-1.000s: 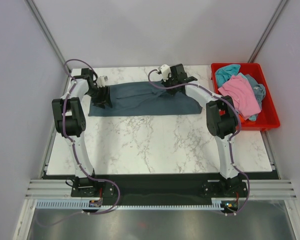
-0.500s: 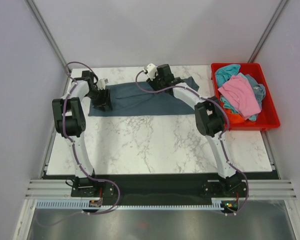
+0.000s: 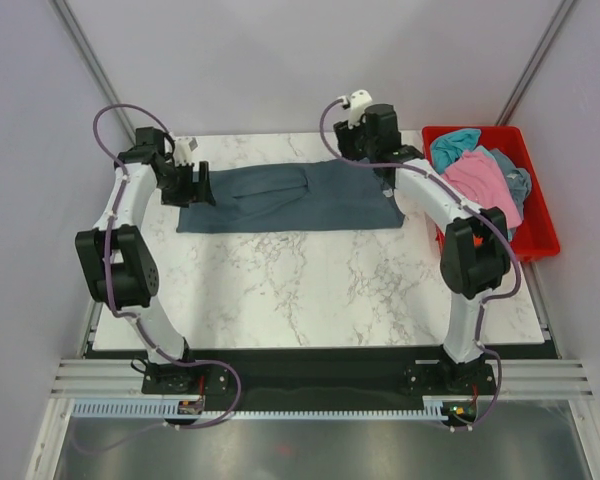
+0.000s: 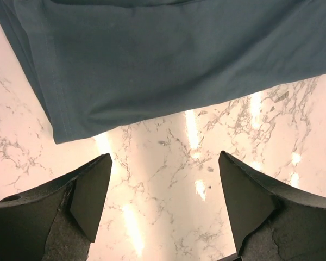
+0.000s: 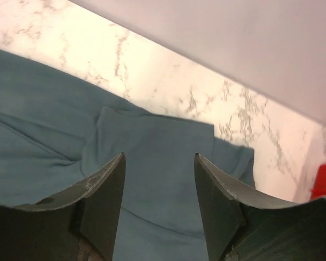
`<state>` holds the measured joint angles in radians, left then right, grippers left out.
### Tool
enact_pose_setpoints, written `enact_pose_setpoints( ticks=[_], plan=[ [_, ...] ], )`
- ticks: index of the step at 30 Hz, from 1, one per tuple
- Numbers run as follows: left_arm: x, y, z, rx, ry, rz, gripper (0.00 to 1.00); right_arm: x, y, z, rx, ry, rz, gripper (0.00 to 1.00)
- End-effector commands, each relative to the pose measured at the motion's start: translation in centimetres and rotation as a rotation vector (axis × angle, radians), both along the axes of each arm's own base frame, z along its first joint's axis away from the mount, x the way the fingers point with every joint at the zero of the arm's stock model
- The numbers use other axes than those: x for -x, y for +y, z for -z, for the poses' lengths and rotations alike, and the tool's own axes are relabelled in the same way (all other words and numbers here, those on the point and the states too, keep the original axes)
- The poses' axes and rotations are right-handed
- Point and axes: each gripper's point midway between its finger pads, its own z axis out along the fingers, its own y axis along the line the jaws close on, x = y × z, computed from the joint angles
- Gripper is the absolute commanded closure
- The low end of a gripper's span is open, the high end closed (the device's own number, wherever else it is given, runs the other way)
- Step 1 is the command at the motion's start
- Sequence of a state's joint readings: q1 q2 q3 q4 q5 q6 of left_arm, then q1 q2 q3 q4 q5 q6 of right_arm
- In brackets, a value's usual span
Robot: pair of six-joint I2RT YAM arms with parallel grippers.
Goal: Fold and stack the t-shirts
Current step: Fold the tshirt
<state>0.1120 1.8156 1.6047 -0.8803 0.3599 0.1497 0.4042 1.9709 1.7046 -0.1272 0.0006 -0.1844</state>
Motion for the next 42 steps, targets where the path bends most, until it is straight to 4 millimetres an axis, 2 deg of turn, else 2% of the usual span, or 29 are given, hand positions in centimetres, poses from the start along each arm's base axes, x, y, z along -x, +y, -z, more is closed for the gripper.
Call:
enact_pose_setpoints(
  ticks=[1,3,4,6,7,13,16,21,27,31,34,36,37,38,40,41,42],
  plan=[
    [1.0,0.8,3.4,0.010,0.111,-0.038,0.12,-0.1,-4.3,6.4,-0.157,0.257,0.142,0.38],
    [0.8,0.8,3.7,0.027,0.116,-0.045,0.11,0.1,-5.2,8.2,-0.236,0.336,0.181,0.37],
    [0.7,1.2,4.1,0.036,0.125,-0.057,0.10,-0.2,-6.4,9.3,-0.258,0.367,0.204,0.37],
    [0.5,1.8,4.4,0.045,0.132,-0.072,0.09,-0.5,-7.6,10.3,-0.299,0.403,0.242,0.36],
    [0.5,2.1,4.6,0.051,0.137,-0.081,0.09,-0.8,-9.0,11.0,-0.312,0.415,0.272,0.36],
    [0.1,3.8,6.3,0.034,0.166,-0.115,0.09,-0.7,-12.0,13.6,-0.359,0.488,0.310,0.36],
    [-0.1,4.3,7.2,0.014,0.179,-0.119,0.09,-0.3,-12.5,15.0,-0.375,0.524,0.312,0.36],
    [-0.6,4.8,9.1,-0.006,0.213,-0.119,0.11,0.2,-12.2,16.6,-0.378,0.564,0.296,0.36],
    [-1.4,5.9,9.8,-0.052,0.213,-0.122,0.18,0.2,-12.0,18.3,-0.386,0.597,0.290,0.36],
    [-1.3,6.4,10.7,-0.077,0.233,-0.127,0.28,-0.2,-12.3,19.3,-0.372,0.601,0.312,0.36],
    [-1.1,6.6,11.0,-0.091,0.240,-0.126,0.39,-0.2,-12.6,19.9,-0.357,0.606,0.326,0.42],
    [-0.9,6.7,11.0,-0.098,0.241,-0.124,0.54,-0.1,-12.6,20.6,-0.341,0.622,0.323,0.59],
    [-0.7,6.7,11.1,-0.102,0.246,-0.123,0.72,-0.3,-12.7,20.7,-0.335,0.619,0.326,0.65],
    [-0.5,6.7,11.1,-0.106,0.246,-0.123,0.81,-0.3,-12.8,20.7,-0.329,0.616,0.329,0.75],
    [0.1,6.7,11.4,-0.110,0.262,-0.123,0.98,-0.8,-12.9,20.9,-0.307,0.603,0.324,0.85],
    [0.3,6.8,11.5,-0.110,0.266,-0.126,0.98,-1.1,-12.9,20.8,-0.299,0.595,0.328,0.94],
    [0.5,6.7,11.1,-0.113,0.258,-0.122,0.98,-1.3,-13.1,20.9,-0.287,0.589,0.335,0.97]
  ],
)
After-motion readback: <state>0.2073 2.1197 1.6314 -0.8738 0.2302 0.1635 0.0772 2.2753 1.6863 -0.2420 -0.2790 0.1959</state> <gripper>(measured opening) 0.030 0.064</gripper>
